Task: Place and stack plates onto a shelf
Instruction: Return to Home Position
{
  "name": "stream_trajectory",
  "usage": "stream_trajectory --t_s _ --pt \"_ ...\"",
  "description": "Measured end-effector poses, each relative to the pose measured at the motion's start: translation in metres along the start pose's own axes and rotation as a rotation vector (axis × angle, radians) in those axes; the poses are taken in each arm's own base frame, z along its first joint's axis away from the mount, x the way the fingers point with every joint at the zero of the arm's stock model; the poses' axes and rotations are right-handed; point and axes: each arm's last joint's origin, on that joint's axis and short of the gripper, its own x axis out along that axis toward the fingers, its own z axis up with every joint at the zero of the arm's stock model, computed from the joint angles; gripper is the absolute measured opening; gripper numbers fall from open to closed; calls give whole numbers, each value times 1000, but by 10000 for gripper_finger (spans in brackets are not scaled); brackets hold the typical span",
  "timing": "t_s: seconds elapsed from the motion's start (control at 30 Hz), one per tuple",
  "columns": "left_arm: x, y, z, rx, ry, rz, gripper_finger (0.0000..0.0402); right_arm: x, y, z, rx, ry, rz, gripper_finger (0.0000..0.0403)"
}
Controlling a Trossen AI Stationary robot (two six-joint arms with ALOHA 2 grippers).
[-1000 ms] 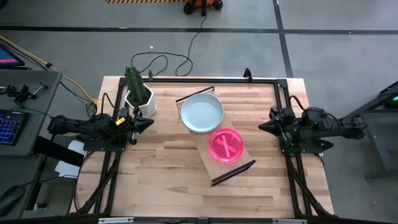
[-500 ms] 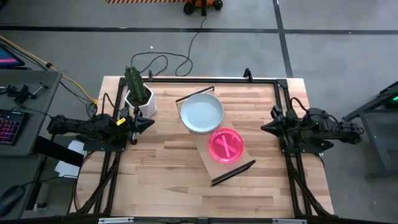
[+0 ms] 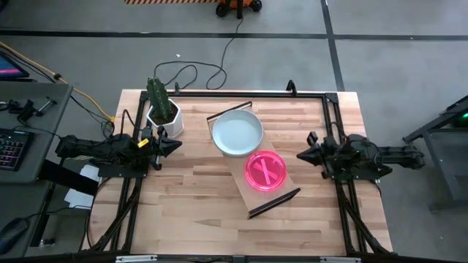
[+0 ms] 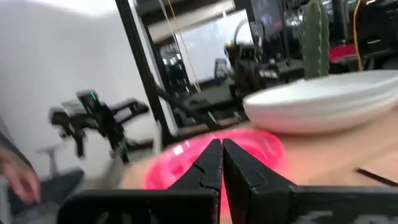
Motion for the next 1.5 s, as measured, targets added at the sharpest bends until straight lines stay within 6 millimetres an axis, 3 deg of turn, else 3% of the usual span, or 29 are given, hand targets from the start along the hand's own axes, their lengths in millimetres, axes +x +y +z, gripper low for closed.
stream_trajectory --t_s 0.27,0.57,0.97,1.5 --pt "0 0 0 1 2 0 1 -1 -9 -11 -70 86 -218 0" --pt "0 0 0 1 2 1 1 -1 -9 -12 -104 92 -217 0" --pt "0 0 0 1 2 1 1 -1 -9 -12 30 77 -223 0" --pt "-1 3 -4 14 42 21 1 -2 -9 -12 30 74 -220 0"
